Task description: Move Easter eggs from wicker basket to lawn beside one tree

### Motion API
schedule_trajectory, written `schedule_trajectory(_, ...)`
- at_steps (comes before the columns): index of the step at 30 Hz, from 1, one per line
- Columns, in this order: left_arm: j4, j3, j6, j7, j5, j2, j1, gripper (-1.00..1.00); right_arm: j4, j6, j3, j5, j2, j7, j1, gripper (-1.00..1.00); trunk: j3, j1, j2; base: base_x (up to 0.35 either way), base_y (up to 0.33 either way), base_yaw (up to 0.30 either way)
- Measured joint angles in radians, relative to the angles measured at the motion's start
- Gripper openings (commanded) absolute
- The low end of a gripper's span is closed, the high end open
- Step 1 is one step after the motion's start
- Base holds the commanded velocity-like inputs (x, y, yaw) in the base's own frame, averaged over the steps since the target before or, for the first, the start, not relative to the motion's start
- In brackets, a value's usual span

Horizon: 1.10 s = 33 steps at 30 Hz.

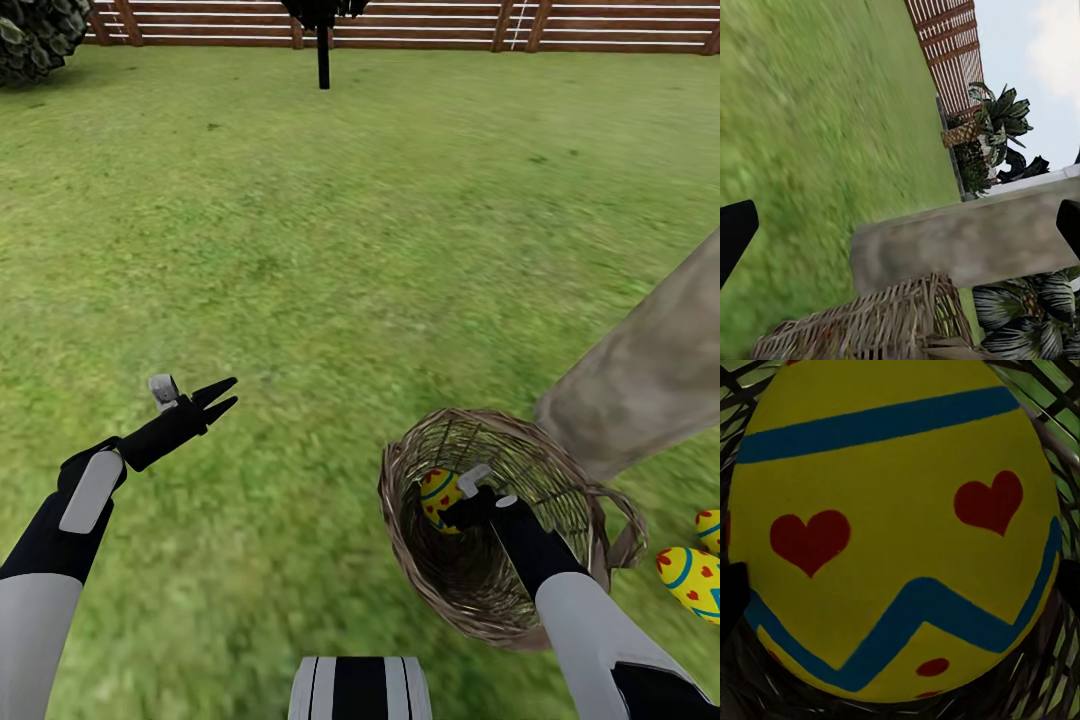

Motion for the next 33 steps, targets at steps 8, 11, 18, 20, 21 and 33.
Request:
schedule_trajectory(8, -0.001, 0.0, 0.0, 0.0, 0.0, -0.001, 0.0, 1.0, -0.016, 0.001, 0.001, -0.017, 0.0, 0.005, -0.001, 1.0, -0.011, 0.001, -0.001, 0.0, 0.0, 0.0)
schedule_trajectory(11, -0.001, 0.0, 0.0, 0.0, 0.0, -0.001, 0.0, 1.0, -0.032, 0.002, 0.003, -0.019, 0.0, 0.011, -0.001, 1.0, -0.019, 0.002, -0.001, 0.0, 0.0, 0.0)
schedule_trajectory(18, 0.0, 0.0, 0.0, 0.0, 0.0, -0.001, 0.0, 1.0, -0.041, 0.002, 0.001, -0.012, 0.001, 0.023, -0.001, -1.0, -0.023, 0.002, -0.002, 0.0, 0.0, 0.0)
schedule_trajectory(20, -0.002, 0.0, 0.0, 0.0, 0.0, -0.001, 0.0, 1.0, -0.06, 0.002, 0.001, -0.004, 0.0, 0.04, -0.001, -1.0, -0.031, 0.003, -0.002, 0.0, 0.0, 0.0)
schedule_trajectory(21, -0.001, 0.0, 0.0, 0.0, 0.0, -0.001, 0.0, 1.0, -0.06, 0.002, 0.002, -0.009, 0.0, 0.04, -0.001, -1.0, -0.031, 0.003, -0.002, 0.0, 0.0, 0.0)
schedule_trajectory(33, -0.003, 0.0, 0.0, -0.001, 0.002, -0.012, 0.001, 1.0, -0.023, 0.0, 0.0, -0.01, 0.001, 0.008, -0.001, -1.0, -0.012, 0.001, -0.001, 0.0, 0.0, 0.0)
